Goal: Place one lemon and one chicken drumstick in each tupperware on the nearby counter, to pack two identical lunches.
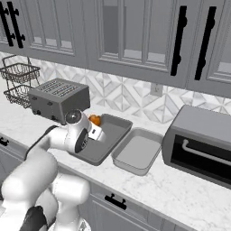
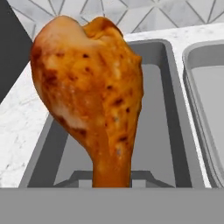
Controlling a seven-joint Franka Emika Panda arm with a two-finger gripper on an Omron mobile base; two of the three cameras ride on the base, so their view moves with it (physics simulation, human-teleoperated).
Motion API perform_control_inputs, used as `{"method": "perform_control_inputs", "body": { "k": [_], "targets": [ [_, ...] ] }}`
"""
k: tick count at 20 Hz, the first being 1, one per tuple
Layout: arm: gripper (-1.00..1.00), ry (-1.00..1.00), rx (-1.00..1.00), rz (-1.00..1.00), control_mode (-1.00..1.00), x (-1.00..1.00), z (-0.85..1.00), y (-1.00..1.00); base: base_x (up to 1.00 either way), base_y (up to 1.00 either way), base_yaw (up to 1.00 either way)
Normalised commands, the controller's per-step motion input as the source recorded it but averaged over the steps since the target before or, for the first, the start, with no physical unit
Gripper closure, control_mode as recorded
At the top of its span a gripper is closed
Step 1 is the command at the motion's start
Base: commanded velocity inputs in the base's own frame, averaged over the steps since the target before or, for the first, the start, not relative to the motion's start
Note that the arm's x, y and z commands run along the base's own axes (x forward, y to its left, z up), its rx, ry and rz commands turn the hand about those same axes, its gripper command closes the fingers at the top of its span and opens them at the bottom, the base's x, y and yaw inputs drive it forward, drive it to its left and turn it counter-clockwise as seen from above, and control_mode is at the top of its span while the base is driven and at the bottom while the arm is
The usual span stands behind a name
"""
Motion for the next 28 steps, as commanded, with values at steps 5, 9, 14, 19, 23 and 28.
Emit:
{"method": "perform_control_inputs", "body": {
  "k": [5, 9, 14, 19, 23, 28],
  "targets": [
    [1.0, 0.13, 0.02, -0.03, -1.0, 0.56, -0.26, 0.0, 0.0, 0.0, 0.0],
    [1.0, 0.08, 0.0, -0.08, -1.0, 0.41, -0.33, 0.03, 0.0, 0.0, 0.0],
    [1.0, 0.0, 0.0, -0.07, -1.0, 0.26, -0.53, 0.0, 0.0, 0.0, 0.0],
    [-1.0, 0.0, 0.0, -0.09, -1.0, 0.4, -0.46, 0.07, 0.0, 0.0, 0.0],
    [-1.0, 0.03, 0.0, -0.1, -1.0, 0.41, -0.04, 0.2, 0.0, 0.0, 0.0],
    [-1.0, 0.01, 0.0, -0.1, -1.0, 0.17, 0.04, 0.06, 0.0, 0.0, 0.0]
  ]
}}
